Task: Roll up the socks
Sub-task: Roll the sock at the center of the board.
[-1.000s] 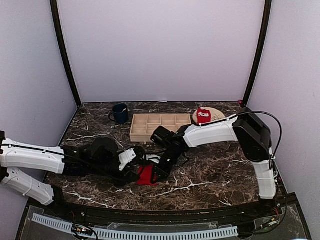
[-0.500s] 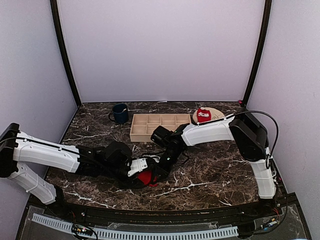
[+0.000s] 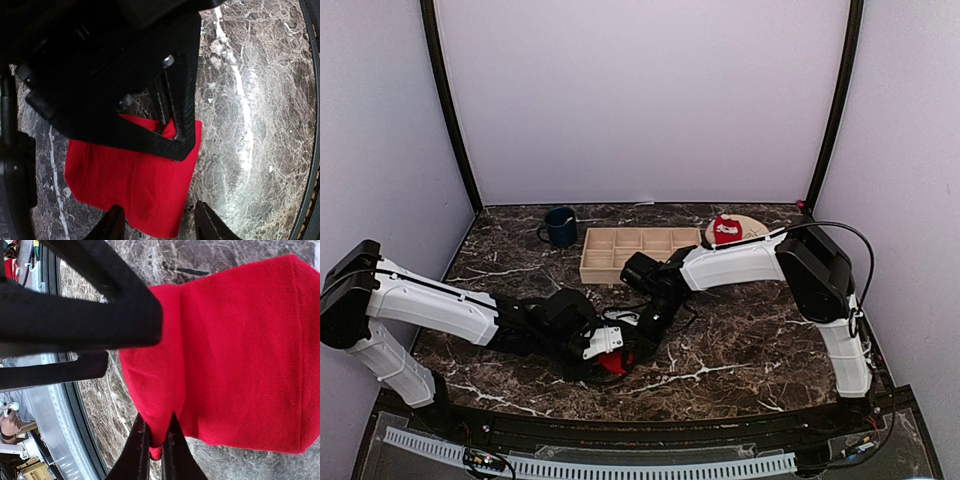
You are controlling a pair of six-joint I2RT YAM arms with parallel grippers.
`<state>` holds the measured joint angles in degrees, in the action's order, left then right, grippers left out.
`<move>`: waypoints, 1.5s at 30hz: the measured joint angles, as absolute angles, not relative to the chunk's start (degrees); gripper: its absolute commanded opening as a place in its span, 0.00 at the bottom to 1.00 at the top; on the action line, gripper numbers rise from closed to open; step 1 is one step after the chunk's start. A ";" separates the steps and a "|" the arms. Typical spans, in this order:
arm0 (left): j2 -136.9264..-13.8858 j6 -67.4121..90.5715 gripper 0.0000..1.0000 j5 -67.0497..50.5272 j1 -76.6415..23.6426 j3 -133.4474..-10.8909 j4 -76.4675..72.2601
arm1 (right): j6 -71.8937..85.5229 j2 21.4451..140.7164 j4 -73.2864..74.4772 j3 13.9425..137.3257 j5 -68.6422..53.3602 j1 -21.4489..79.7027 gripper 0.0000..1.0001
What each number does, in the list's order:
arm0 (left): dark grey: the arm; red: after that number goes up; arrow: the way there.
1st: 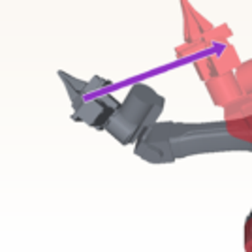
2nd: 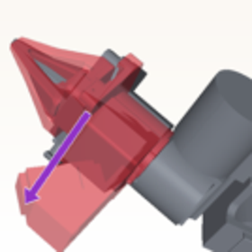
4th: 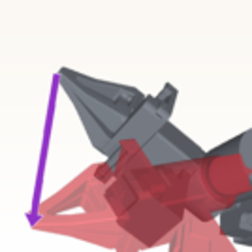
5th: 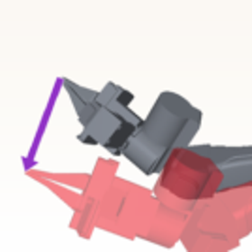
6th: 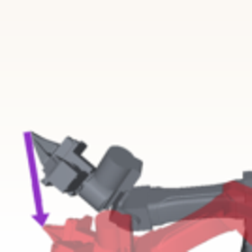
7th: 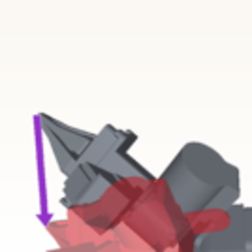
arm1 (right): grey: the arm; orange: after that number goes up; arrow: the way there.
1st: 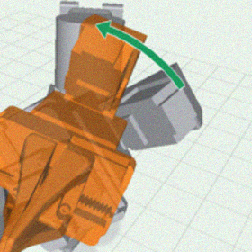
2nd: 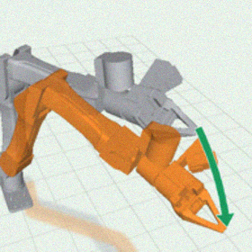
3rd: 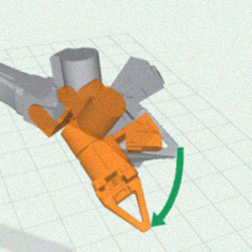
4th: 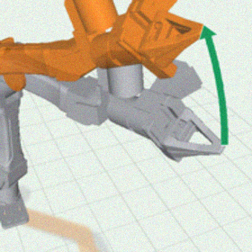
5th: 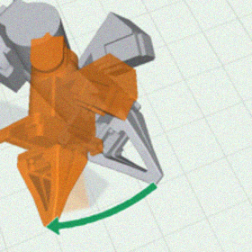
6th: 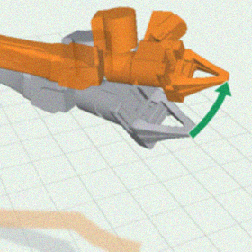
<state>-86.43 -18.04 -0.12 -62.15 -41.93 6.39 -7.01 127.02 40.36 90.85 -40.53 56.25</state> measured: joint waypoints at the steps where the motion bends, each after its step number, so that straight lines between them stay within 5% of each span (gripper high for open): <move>1: -86.76 -18.17 0.49 -0.14 -62.15 -41.98 6.28 | -7.01 127.02 40.38 90.87 -40.53 56.25 0.03; 11: -88.77 -19.03 0.44 0.60 -62.15 -42.13 5.50 | -7.46 127.44 41.21 91.29 -41.36 56.21 0.03; 27: -90.48 -19.49 0.08 0.91 -62.39 -42.94 4.78 | -7.88 127.72 41.93 91.29 -42.44 55.75 0.03; 35: -90.74 -18.79 0.00 0.95 -62.52 -43.16 4.80 | -7.01 127.72 41.58 91.00 -43.13 55.18 0.26; 45: -93.08 -17.30 0.00 -0.03 -61.54 -45.82 5.34 | -4.58 126.39 35.14 85.34 -49.63 51.79 0.34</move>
<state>-93.08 -17.30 -0.03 -61.54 -45.82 5.34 -4.58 126.39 35.14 85.34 -49.63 51.79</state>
